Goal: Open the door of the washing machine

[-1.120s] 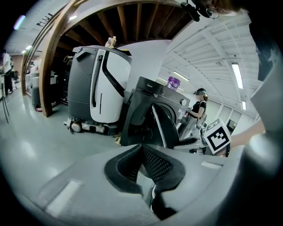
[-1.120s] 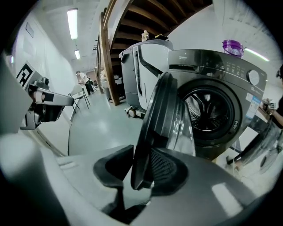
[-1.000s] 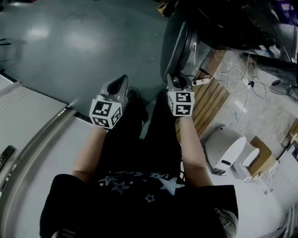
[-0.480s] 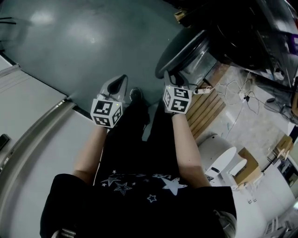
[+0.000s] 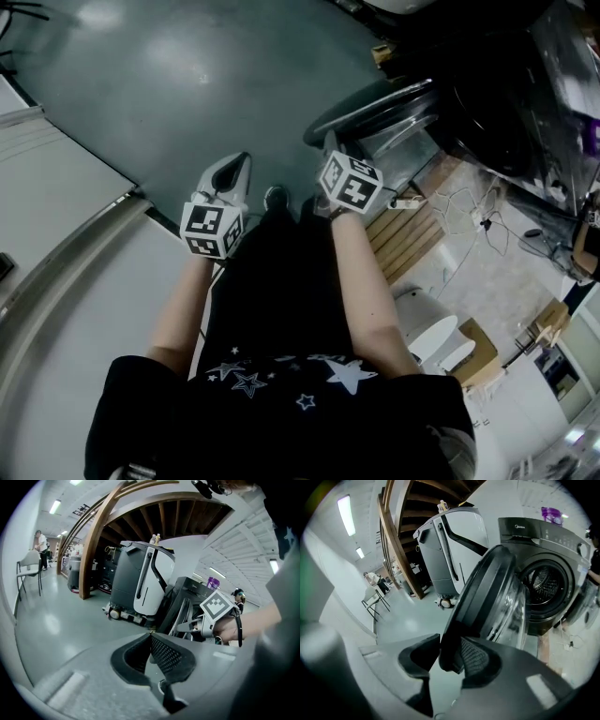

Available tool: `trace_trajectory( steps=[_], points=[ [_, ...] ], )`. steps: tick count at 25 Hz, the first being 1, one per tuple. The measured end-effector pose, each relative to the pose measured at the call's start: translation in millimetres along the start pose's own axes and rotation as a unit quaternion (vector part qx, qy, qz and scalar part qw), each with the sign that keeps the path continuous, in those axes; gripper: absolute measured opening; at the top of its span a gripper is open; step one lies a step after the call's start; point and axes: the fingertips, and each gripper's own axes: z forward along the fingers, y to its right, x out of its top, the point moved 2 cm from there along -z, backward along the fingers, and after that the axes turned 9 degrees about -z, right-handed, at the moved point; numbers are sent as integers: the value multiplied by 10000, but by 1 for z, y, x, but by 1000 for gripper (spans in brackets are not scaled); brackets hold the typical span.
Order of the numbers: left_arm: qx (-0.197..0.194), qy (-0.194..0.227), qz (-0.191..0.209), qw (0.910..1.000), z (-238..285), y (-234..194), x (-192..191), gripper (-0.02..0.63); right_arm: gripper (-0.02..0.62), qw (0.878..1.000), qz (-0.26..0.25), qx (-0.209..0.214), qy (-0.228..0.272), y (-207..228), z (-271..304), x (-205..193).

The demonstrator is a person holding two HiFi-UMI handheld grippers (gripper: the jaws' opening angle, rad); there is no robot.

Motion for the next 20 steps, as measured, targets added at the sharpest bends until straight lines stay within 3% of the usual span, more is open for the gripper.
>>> trace_trajectory(
  steps=[10, 20],
  points=[
    [435, 157, -292, 9985, -2, -33, 10, 11, 143, 9996, 99, 205, 171, -40, 43, 48],
    [862, 325, -480, 9946, 22, -52, 38, 11, 132, 9962, 726, 373, 316, -66, 86, 97]
  ],
)
